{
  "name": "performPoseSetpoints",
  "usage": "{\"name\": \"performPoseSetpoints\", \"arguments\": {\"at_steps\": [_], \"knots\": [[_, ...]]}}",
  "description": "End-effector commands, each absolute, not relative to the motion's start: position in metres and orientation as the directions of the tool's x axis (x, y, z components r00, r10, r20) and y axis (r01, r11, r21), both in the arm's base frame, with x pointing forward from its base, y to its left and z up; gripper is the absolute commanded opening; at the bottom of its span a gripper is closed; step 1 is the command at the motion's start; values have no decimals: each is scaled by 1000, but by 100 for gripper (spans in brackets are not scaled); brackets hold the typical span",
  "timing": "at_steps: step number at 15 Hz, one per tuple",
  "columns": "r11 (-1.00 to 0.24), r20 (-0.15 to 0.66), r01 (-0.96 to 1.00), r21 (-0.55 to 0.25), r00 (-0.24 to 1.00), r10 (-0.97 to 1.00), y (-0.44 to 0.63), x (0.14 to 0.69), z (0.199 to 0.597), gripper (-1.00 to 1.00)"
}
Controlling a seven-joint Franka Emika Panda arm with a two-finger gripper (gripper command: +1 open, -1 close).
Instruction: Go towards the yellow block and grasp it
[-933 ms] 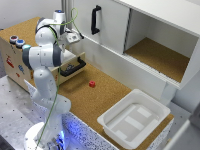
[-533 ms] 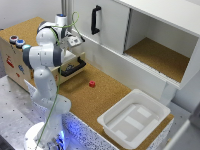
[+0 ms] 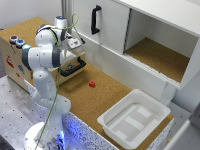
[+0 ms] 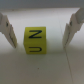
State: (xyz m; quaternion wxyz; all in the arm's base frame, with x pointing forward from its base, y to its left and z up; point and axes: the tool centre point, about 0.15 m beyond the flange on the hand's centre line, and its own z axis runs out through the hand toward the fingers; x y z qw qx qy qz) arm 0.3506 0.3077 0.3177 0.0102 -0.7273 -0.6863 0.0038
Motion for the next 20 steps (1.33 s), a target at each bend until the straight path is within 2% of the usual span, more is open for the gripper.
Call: {"name": "performPoseSetpoints", "arguments": {"at_steps": [1,8,11,15,18,20], "knots": [[-68,53,993,99,63,997,293,327,307,-100],[-83,76,991,109,75,994,302,333,300,-100],[-97,85,986,139,85,993,304,339,310,-100],[-157,129,965,209,132,983,291,349,364,-100],[-210,171,953,216,175,970,275,353,396,-100],[-280,226,938,206,232,946,256,356,417,-100]]}}
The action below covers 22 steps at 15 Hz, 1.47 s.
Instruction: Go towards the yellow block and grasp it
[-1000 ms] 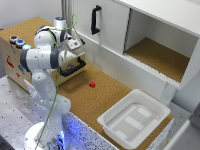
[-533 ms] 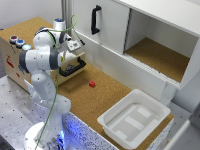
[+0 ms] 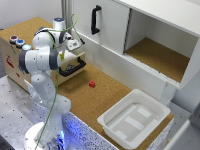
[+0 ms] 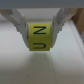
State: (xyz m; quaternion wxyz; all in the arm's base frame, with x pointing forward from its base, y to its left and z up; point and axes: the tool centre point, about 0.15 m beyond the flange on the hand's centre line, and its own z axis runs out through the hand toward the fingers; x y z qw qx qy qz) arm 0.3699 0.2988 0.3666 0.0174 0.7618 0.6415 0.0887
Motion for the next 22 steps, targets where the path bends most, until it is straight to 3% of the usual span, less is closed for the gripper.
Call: {"name": "performPoseSetpoints", "arguments": {"at_steps": [1,9,12,16,22], "knots": [[-316,240,924,216,264,934,244,357,429,-100],[-601,302,773,204,534,790,156,369,470,-100],[-736,287,641,220,678,676,118,385,471,-100],[-884,207,410,227,866,455,48,399,468,-100],[-976,190,141,165,966,172,-58,400,447,-100]]}}
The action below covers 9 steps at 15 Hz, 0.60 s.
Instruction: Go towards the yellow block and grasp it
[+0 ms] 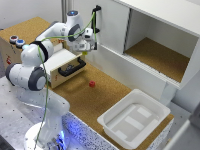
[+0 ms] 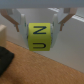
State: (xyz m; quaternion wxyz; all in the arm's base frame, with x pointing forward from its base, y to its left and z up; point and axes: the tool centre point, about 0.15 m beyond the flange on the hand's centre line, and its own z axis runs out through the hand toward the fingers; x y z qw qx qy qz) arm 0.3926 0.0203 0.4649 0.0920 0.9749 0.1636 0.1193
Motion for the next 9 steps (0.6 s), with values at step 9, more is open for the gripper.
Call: {"name": "performPoseSetpoints", "arguments": {"at_steps": [9], "knots": [[-975,221,159,155,956,192,-92,437,447,-100]]}}
